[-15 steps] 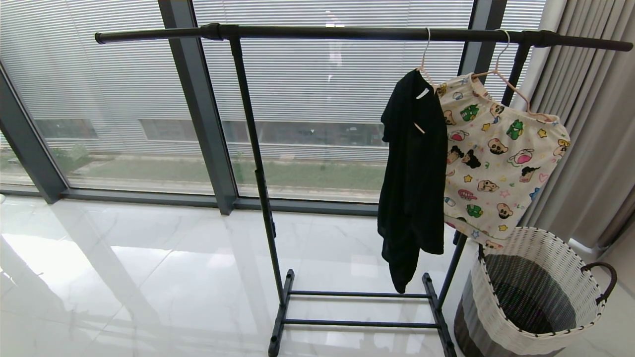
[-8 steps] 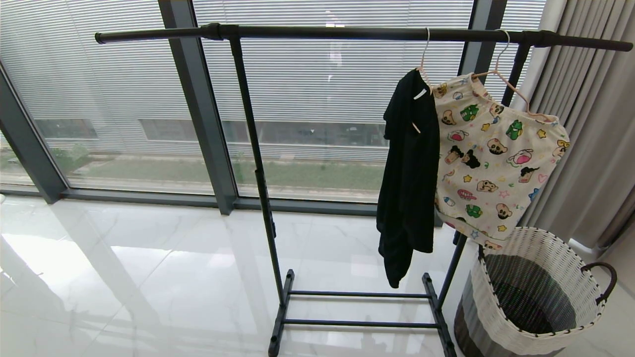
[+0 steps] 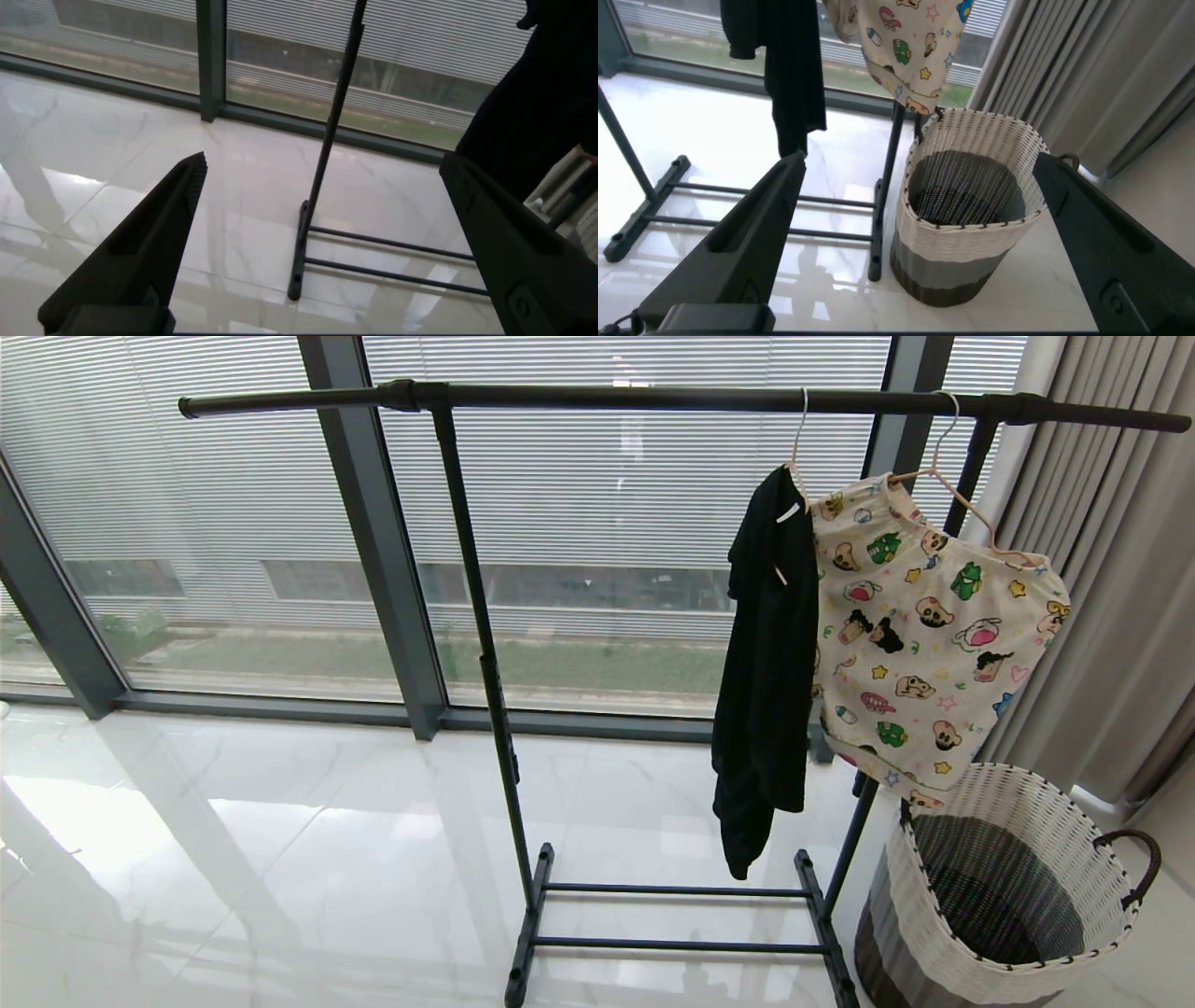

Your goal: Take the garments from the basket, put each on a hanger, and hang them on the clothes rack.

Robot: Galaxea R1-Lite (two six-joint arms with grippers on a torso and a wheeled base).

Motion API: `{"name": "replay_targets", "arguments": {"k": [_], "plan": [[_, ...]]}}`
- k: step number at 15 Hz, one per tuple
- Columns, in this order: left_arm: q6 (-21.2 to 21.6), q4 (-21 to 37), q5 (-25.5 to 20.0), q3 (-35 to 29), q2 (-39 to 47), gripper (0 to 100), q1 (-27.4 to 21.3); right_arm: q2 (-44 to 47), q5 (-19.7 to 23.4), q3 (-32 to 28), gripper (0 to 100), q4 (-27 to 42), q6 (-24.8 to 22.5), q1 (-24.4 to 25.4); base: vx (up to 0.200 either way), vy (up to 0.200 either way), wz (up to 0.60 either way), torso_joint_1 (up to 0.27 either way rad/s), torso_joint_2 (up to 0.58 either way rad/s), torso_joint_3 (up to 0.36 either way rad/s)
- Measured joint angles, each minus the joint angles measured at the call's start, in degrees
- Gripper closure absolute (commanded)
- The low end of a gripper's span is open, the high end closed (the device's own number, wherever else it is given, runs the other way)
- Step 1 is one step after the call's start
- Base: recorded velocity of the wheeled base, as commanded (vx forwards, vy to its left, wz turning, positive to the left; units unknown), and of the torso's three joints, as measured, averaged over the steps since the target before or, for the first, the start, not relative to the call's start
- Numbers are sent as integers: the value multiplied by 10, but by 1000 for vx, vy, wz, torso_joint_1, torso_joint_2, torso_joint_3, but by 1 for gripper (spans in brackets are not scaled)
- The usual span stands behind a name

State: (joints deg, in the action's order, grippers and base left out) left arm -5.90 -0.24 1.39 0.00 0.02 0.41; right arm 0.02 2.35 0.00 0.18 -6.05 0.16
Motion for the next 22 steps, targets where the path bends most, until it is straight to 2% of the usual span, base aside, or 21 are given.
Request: {"name": "replay_targets", "arguments": {"k": [22], "plan": [[0, 0, 0, 0, 0, 0, 0, 0, 0, 0, 0, 0, 0, 0, 0, 0, 0, 0, 0, 0]]}}
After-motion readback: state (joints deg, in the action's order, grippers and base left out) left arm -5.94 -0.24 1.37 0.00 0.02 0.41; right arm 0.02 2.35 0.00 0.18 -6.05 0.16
